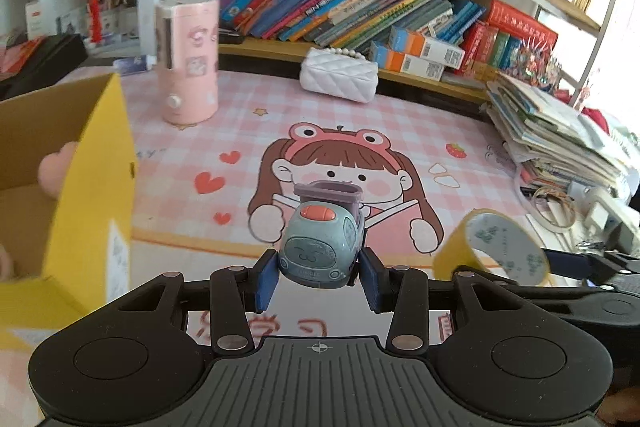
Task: Organize objects
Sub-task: 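Lift the toy car and tape roll and carry them to the yellow box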
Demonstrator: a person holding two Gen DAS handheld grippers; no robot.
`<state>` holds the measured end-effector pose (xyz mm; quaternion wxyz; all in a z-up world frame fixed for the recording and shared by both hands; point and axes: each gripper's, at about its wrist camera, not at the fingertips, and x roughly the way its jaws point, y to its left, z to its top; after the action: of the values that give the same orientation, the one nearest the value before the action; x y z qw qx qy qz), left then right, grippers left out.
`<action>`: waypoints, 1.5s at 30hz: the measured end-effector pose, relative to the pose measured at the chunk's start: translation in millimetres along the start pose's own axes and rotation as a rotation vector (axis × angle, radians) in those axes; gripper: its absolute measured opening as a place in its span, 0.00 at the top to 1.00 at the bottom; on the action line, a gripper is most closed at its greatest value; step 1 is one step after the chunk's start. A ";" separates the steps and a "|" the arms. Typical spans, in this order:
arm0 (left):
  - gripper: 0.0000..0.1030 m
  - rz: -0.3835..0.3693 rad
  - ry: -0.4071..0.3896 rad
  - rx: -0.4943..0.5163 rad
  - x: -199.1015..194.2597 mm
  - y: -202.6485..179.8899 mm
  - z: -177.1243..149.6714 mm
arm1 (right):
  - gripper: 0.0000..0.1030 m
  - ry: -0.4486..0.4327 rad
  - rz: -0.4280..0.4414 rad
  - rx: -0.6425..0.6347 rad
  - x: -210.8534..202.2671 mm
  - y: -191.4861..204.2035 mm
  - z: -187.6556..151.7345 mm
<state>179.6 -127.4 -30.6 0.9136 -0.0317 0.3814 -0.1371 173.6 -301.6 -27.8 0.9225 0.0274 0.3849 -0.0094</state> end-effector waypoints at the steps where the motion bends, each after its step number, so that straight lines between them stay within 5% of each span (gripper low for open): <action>1: 0.60 -0.003 -0.009 -0.003 -6.8 2.8 -2.2 | 0.14 -0.002 0.003 -0.001 -2.9 4.2 -1.1; 19: 0.60 -0.001 -0.098 -0.043 -105.0 70.2 -49.5 | 0.14 -0.045 0.030 -0.042 -65.6 93.7 -37.9; 45: 0.60 0.121 -0.134 -0.183 -207.9 187.7 -122.2 | 0.14 -0.049 0.152 -0.179 -129.0 241.9 -106.1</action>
<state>-3.7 115.6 -4.4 0.9369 -0.1010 0.3317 -0.0440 16.9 -54.5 -0.2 0.9284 -0.0263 0.3584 0.0942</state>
